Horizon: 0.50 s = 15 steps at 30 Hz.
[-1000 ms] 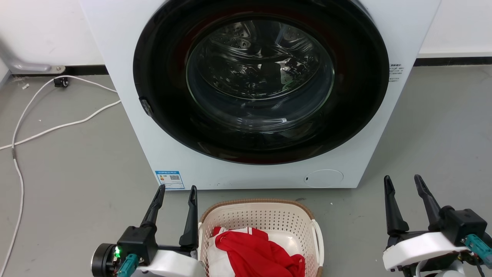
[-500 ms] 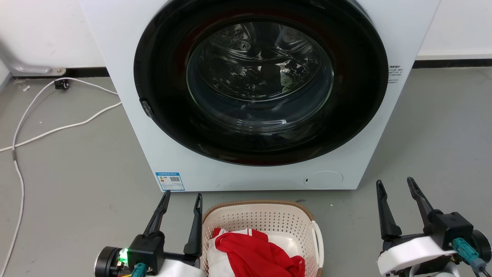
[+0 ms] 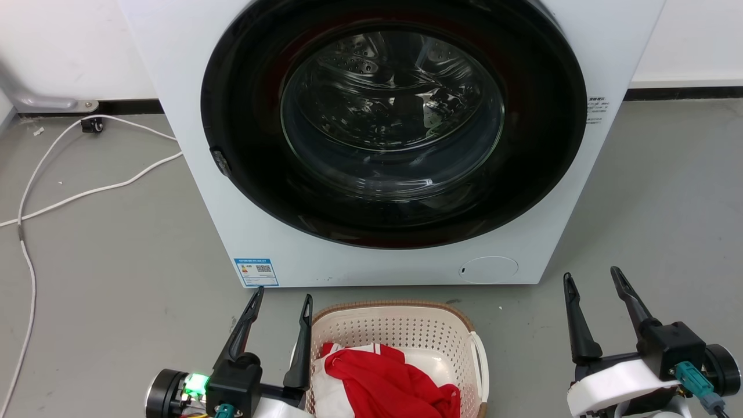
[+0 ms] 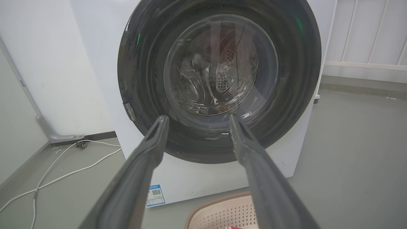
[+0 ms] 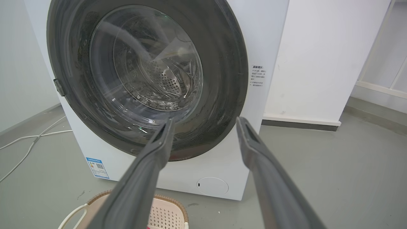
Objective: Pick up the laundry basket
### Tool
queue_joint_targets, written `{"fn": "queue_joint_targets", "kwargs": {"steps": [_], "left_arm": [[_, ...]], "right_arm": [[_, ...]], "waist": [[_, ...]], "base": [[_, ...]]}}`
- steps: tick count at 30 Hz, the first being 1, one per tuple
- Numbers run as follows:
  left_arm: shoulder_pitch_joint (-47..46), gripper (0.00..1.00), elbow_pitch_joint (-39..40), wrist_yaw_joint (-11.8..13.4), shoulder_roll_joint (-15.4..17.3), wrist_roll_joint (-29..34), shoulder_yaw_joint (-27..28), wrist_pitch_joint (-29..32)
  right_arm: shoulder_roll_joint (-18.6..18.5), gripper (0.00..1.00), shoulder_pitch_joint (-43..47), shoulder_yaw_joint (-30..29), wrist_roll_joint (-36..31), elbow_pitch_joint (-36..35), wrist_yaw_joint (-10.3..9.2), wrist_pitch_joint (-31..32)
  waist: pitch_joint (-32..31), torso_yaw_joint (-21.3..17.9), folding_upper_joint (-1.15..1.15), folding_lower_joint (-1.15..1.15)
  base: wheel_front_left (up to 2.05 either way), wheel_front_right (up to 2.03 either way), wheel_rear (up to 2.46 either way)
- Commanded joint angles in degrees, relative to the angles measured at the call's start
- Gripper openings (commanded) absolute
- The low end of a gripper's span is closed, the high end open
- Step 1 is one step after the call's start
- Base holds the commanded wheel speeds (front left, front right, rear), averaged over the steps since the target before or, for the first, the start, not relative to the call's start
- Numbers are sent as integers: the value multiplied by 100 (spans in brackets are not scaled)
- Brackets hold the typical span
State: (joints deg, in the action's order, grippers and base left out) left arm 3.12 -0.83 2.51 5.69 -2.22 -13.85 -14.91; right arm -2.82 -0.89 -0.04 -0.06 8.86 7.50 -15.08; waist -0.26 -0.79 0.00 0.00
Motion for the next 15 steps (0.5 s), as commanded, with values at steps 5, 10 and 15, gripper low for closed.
{"fn": "queue_joint_targets", "kwargs": {"steps": [5,10,15], "left_arm": [[62,100,-20,-82,-47,46,63,-37],[76,100,-35,-138,-84,63,102,-37],[120,100,-105,-180,-118,28,147,-37]], "right_arm": [[-11,100,-5,3,41,9,-2,-13],[-11,100,-2,-1,60,14,-2,-13],[-11,100,-16,13,70,27,-2,-13]], "waist": [[8,2,0,0],[20,4,0,0],[48,-12,0,0]], "base": [[0,0,0],[0,0,0],[0,0,0]]}}
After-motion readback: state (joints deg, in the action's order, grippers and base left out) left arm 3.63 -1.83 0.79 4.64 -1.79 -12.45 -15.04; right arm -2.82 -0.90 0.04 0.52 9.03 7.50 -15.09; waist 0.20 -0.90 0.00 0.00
